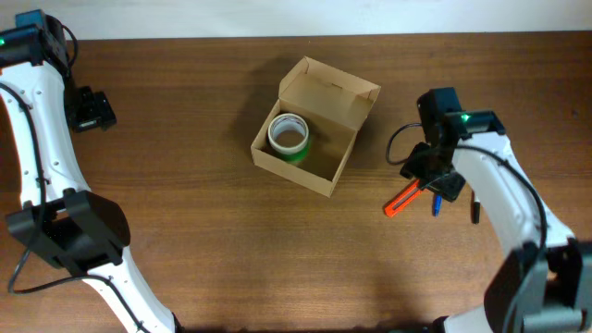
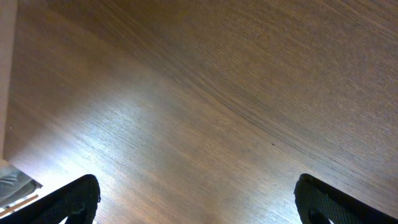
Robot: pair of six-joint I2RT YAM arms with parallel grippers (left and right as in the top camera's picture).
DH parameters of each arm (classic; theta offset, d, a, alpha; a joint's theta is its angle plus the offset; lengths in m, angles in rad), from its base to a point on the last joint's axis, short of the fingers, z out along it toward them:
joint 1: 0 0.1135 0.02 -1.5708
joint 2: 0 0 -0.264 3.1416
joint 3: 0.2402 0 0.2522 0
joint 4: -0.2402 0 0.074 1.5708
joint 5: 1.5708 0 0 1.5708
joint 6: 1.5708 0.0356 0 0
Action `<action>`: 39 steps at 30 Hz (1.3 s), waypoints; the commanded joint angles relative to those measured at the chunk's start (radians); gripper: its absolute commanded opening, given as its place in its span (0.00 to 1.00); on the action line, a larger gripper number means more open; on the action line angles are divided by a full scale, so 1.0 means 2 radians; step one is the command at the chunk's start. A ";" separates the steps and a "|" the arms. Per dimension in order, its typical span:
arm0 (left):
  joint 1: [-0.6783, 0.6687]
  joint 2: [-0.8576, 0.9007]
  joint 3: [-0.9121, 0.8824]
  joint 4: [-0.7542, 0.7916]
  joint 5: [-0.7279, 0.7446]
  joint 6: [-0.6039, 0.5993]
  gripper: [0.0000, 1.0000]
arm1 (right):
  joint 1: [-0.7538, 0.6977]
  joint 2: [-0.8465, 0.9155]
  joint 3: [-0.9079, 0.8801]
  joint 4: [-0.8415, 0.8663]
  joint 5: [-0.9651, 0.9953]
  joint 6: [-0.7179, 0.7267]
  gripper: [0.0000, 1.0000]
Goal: Pack container
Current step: 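Move the right gripper down and grasp the orange box cutter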
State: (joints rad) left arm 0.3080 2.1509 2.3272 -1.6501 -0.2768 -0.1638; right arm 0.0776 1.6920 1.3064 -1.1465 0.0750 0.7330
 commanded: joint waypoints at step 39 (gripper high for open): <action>0.002 0.000 -0.002 0.000 0.002 0.004 1.00 | -0.033 0.075 -0.109 0.148 -0.037 0.070 0.60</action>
State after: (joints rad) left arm 0.3080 2.1509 2.3272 -1.6501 -0.2768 -0.1638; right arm 0.0162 1.8320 1.1114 -0.8642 -0.0166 0.8646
